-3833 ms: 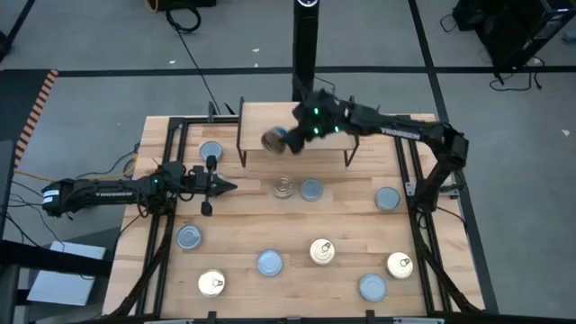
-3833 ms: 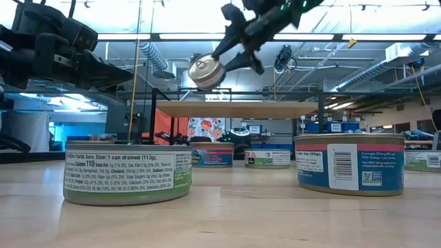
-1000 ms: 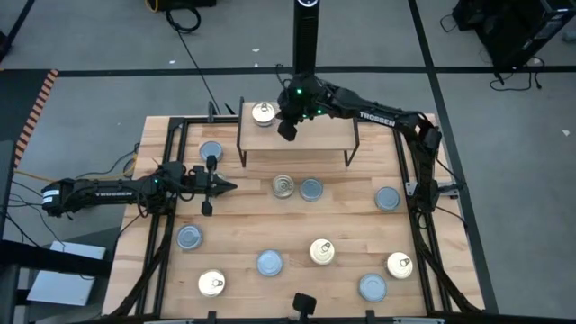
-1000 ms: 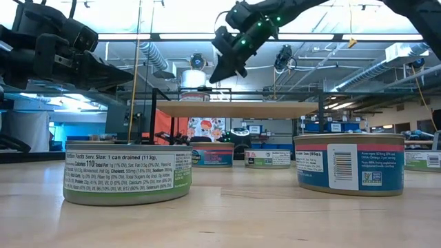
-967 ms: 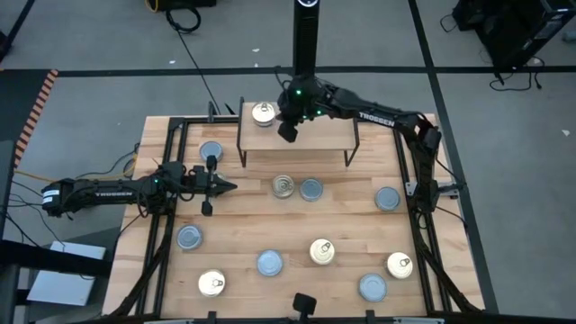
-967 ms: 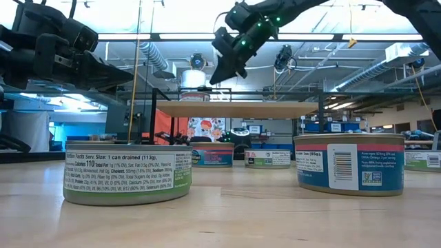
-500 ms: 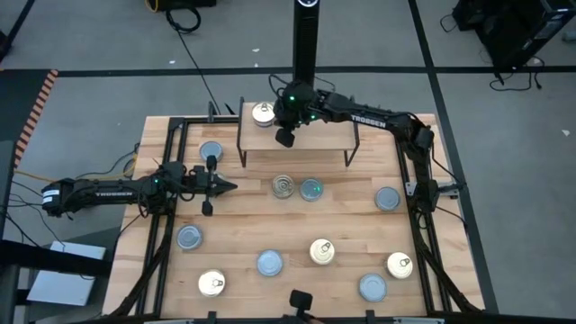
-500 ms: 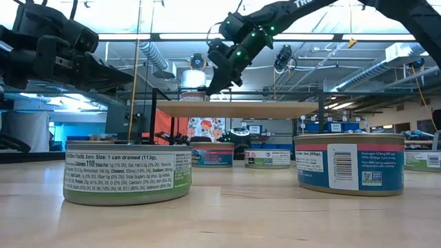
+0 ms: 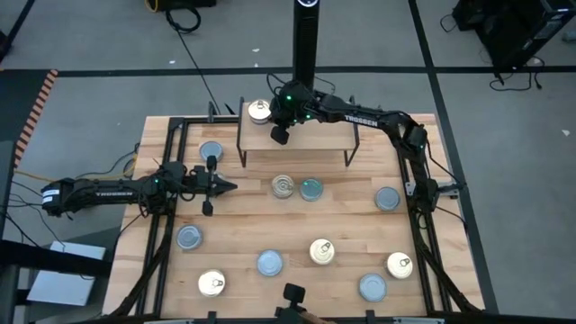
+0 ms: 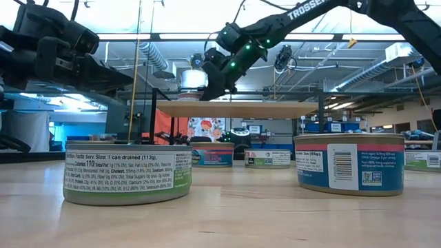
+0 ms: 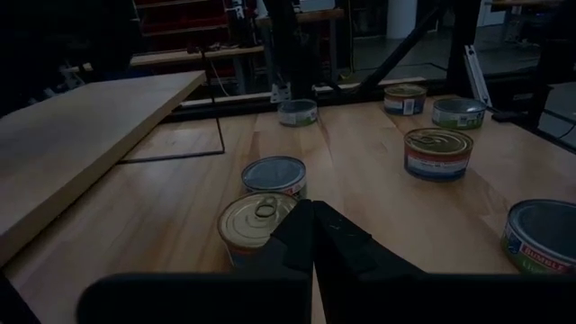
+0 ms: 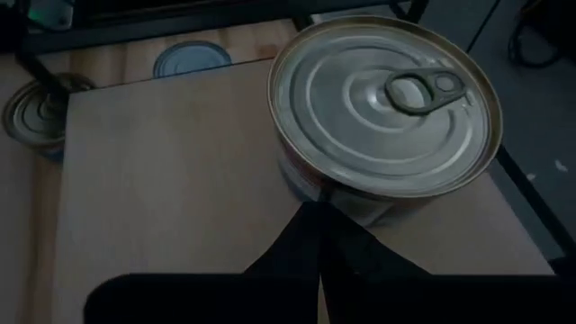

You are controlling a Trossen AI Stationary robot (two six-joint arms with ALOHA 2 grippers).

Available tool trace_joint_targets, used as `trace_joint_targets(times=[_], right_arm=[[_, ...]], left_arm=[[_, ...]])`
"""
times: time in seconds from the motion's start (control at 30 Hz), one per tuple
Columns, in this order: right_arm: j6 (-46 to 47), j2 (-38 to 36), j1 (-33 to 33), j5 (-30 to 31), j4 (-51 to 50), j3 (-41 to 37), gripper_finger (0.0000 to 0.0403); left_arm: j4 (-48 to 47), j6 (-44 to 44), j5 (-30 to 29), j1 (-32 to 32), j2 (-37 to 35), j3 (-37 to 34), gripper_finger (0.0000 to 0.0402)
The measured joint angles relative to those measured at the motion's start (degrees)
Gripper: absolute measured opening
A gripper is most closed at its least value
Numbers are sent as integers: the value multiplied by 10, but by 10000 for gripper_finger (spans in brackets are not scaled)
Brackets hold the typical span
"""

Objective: Stack canned seafood by type on shelf
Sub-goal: Put the blue pink tuna can on the shelf

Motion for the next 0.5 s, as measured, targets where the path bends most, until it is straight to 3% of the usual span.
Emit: trace_joint_targets(times=[0.5], right_arm=[[4, 3, -16, -3, 53, 0, 8]], left_arm=[[1, -1, 0, 0, 6, 0, 8]])
